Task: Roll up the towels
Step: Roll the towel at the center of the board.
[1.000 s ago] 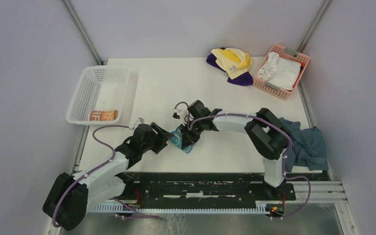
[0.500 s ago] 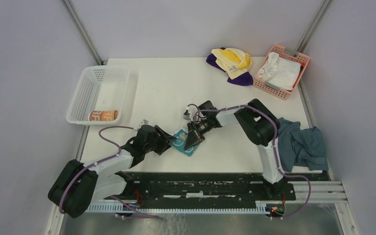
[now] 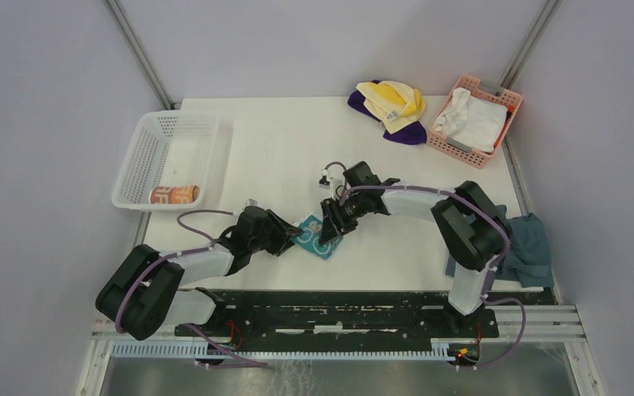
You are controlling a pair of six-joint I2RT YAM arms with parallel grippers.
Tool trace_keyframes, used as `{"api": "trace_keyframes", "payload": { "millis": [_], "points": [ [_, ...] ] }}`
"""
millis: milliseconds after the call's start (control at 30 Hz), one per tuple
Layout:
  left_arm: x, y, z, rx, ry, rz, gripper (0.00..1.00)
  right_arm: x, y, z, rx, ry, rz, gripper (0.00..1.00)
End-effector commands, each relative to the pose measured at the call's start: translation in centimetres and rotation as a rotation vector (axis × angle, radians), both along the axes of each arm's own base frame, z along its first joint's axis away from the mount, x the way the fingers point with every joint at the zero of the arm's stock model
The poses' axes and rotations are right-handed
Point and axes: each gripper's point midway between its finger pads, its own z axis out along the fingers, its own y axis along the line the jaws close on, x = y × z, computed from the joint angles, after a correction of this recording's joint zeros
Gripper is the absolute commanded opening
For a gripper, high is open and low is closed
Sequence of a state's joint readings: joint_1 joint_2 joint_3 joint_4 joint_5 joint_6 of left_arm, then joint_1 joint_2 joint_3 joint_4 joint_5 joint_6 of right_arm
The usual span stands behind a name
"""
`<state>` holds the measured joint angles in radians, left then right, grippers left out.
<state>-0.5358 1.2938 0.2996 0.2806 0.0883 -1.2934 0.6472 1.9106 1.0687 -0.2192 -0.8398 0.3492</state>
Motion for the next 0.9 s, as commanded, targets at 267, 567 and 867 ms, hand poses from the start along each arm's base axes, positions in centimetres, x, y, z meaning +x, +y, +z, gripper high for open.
{"api": "trace_keyframes", "payload": {
  "millis": [267, 567, 867],
  "points": [
    [-1.1, 1.9, -2.6, 0.121, 0.094, 0.035, 0.51, 1.8, -0.4, 5.5, -0.320, -0.872, 0.051, 0.56],
    [-1.0, 1.9, -2.7, 0.129, 0.095, 0.034, 0.52, -0.1, 1.0, 1.5, -0.520, -0.956, 0.223, 0.57],
    [-0.8, 1.8, -2.7, 0.131, 0.091, 0.033, 0.55, -0.8, -2.1, -4.1, -0.734, -0.893, 0.319, 0.55]
  ]
}}
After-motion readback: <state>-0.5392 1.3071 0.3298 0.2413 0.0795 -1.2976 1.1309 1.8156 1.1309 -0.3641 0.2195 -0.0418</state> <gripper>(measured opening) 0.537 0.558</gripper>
